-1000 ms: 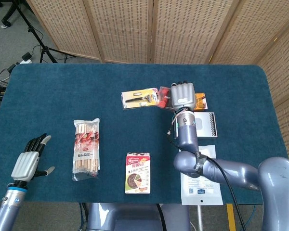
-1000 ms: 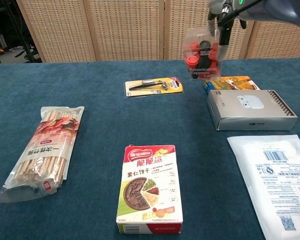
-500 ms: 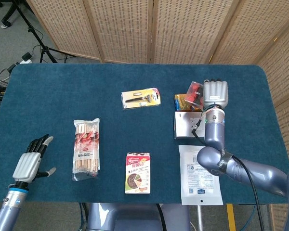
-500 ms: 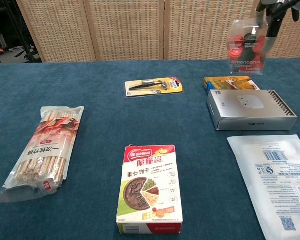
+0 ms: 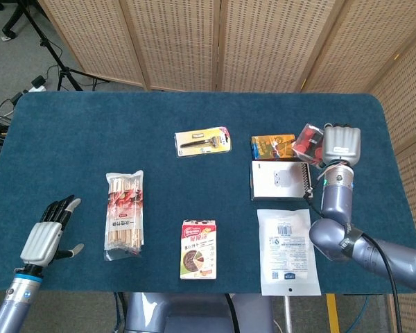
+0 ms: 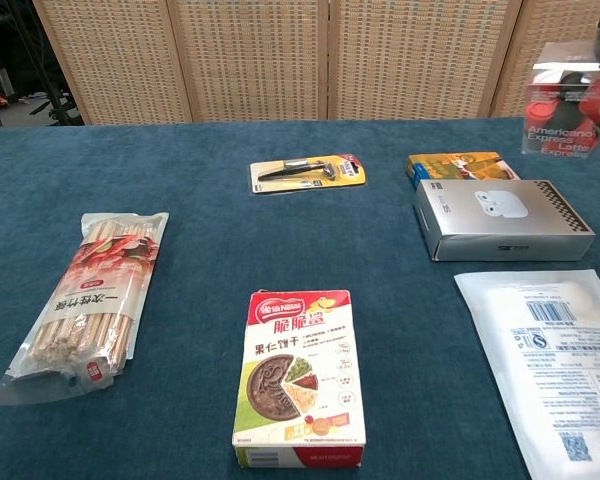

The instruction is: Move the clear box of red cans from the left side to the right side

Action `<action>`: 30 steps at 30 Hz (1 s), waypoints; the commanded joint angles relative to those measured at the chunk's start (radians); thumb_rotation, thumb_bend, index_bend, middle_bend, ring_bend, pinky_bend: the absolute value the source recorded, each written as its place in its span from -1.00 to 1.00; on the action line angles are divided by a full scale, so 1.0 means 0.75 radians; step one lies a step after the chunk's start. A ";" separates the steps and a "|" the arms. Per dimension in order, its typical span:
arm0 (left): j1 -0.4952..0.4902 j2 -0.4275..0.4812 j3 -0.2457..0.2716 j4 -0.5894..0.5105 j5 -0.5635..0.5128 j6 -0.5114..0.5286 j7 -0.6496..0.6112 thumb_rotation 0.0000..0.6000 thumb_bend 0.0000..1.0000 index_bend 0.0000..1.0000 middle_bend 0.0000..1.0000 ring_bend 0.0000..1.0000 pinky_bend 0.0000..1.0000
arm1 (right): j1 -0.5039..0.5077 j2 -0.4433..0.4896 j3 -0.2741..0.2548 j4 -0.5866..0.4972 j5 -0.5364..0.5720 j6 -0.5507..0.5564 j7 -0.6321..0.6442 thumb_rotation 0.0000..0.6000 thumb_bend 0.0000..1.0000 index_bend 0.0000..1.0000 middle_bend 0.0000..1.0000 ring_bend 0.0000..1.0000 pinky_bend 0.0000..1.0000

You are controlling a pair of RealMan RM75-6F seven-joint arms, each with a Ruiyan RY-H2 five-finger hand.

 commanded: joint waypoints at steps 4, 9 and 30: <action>0.003 -0.003 0.004 -0.010 0.008 0.007 0.023 1.00 -0.63 -0.99 -1.00 -1.00 -1.00 | -0.064 0.075 -0.026 -0.042 -0.002 -0.047 0.034 1.00 -0.61 0.04 -0.46 -0.47 -0.21; 0.004 -0.004 0.012 -0.021 0.021 0.010 0.034 1.00 -0.63 -0.99 -1.00 -1.00 -1.00 | -0.115 0.115 -0.055 -0.054 0.002 -0.091 0.069 1.00 -0.61 0.04 -0.47 -0.47 -0.21; 0.013 0.000 0.025 -0.049 0.053 0.034 0.068 1.00 -0.63 -0.99 -1.00 -1.00 -1.00 | -0.210 0.128 -0.115 -0.020 -0.069 -0.183 0.209 1.00 -0.61 0.04 -0.48 -0.47 -0.21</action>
